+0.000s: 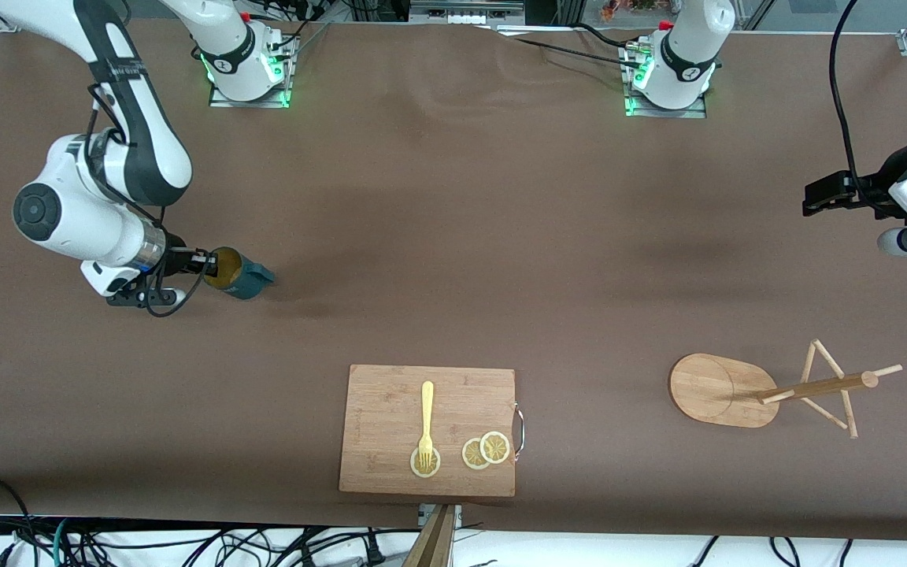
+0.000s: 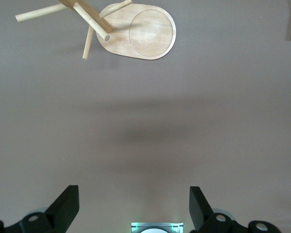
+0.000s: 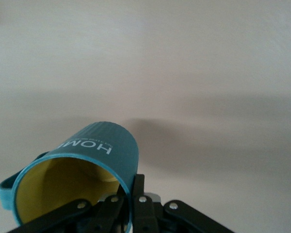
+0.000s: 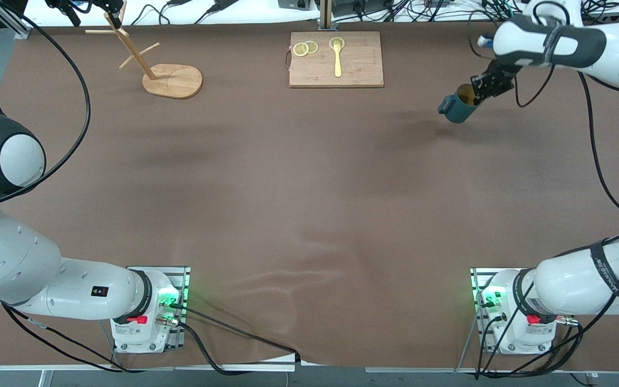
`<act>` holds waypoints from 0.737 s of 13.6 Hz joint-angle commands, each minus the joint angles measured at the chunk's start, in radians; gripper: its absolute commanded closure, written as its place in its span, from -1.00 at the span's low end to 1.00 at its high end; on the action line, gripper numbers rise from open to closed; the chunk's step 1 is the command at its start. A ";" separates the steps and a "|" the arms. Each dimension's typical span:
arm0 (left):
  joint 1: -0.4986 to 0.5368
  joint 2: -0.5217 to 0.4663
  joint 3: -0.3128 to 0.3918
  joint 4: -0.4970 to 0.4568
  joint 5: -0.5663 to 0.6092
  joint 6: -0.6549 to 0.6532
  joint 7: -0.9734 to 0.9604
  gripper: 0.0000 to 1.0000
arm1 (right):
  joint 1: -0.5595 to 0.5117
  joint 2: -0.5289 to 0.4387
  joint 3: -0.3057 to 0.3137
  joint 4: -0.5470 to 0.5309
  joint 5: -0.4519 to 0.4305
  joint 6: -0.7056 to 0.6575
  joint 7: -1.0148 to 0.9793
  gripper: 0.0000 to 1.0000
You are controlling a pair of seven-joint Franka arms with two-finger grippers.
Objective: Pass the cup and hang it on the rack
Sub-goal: 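Grasp the mug rim with the right gripper and carry it toward the table middle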
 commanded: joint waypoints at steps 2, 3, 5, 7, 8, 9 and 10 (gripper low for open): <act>-0.006 0.011 0.005 0.029 -0.013 -0.014 -0.006 -1.00 | 0.120 0.027 0.018 0.163 0.014 -0.110 0.038 1.00; -0.006 0.011 0.005 0.029 -0.016 -0.014 -0.004 -1.00 | 0.162 0.040 0.018 0.186 0.014 -0.108 0.105 1.00; -0.006 0.015 0.005 0.029 -0.016 -0.014 -0.004 -1.00 | 0.264 0.095 0.018 0.262 0.005 -0.108 0.277 1.00; -0.006 0.015 0.005 0.029 -0.016 -0.012 -0.004 -1.00 | 0.354 0.177 0.018 0.340 0.001 -0.096 0.377 1.00; -0.006 0.015 0.005 0.029 -0.016 -0.012 -0.003 -1.00 | 0.395 0.239 0.018 0.412 0.001 -0.087 0.390 1.00; -0.006 0.015 0.007 0.029 -0.016 -0.014 -0.003 -1.00 | 0.448 0.291 0.012 0.480 -0.002 -0.084 0.404 1.00; -0.006 0.015 0.007 0.029 -0.016 -0.012 -0.001 -1.00 | 0.481 0.329 0.009 0.523 -0.002 -0.071 0.455 1.00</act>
